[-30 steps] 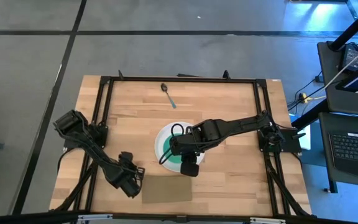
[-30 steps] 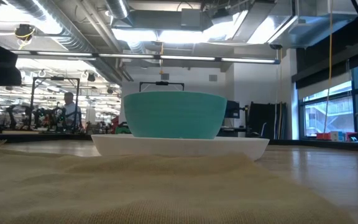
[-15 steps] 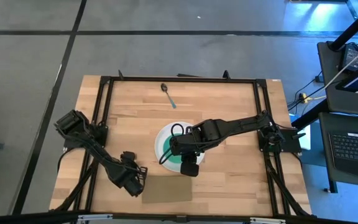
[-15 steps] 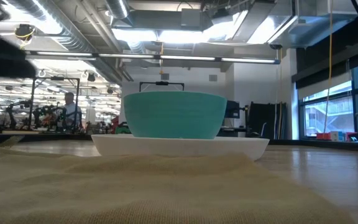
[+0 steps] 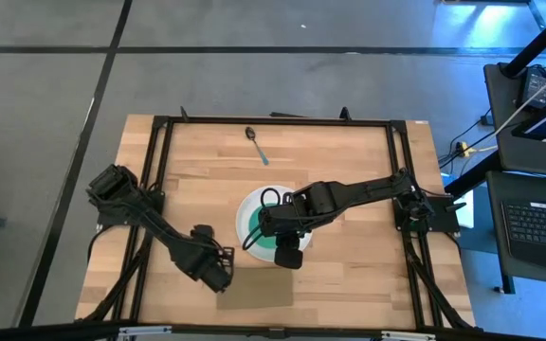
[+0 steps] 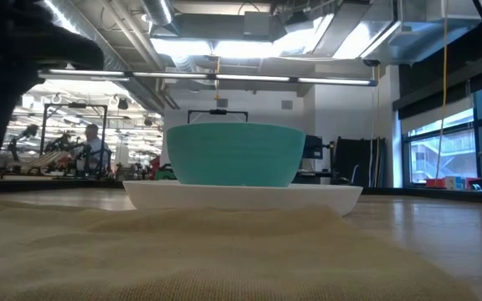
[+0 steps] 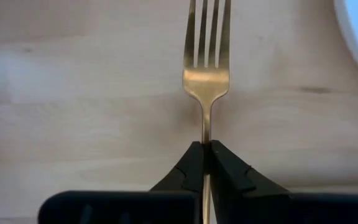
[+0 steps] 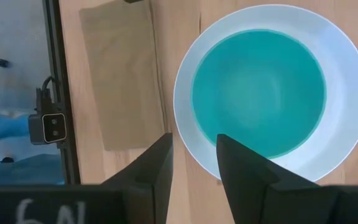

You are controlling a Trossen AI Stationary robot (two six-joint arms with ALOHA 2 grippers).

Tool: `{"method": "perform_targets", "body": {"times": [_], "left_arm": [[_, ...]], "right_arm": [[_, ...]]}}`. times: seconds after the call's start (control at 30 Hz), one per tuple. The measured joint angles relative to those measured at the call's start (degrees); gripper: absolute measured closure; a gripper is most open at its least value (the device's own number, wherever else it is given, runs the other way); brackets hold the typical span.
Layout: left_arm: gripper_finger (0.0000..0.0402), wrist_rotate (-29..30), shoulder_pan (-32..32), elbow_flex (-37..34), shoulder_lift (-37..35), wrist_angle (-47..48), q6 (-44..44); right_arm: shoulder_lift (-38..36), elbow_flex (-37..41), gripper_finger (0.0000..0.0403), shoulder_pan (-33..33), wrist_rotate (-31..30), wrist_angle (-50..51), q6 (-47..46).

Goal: Set table place
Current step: Put the gold fork on the left side of the white plate

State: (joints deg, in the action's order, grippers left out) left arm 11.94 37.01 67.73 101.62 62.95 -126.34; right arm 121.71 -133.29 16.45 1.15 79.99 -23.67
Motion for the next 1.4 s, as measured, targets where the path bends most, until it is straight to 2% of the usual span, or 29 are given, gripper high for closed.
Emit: {"method": "perform_targets", "body": {"times": [0.4, 0.67, 0.93, 1.1, 1.4], "left_arm": [[0.0397, 1.90, -6.60, 5.24, -0.09, 8.46, 0.39], [0.0397, 5.39, -12.16, 5.26, -0.09, 8.88, 1.34], [0.0389, 7.22, -16.61, 5.24, -0.09, 7.46, 7.90], [0.0398, 9.41, -17.99, 4.71, -0.11, 6.46, 8.41], [0.0386, 7.97, -17.90, -1.43, -0.11, -2.05, 8.50]], "right_arm": [[0.00, 0.00, 0.0277, 0.44, 0.00, 2.70, 3.54], [0.00, 0.00, 0.0277, 1.56, 0.01, 7.09, 8.54], [0.00, 0.00, 0.0277, 3.37, 0.00, 8.83, 12.20], [-0.09, 0.00, 0.0277, 4.52, 0.00, 8.85, 13.87], [-1.75, 0.00, 0.0277, 4.57, -0.08, 9.06, 14.79]]}}
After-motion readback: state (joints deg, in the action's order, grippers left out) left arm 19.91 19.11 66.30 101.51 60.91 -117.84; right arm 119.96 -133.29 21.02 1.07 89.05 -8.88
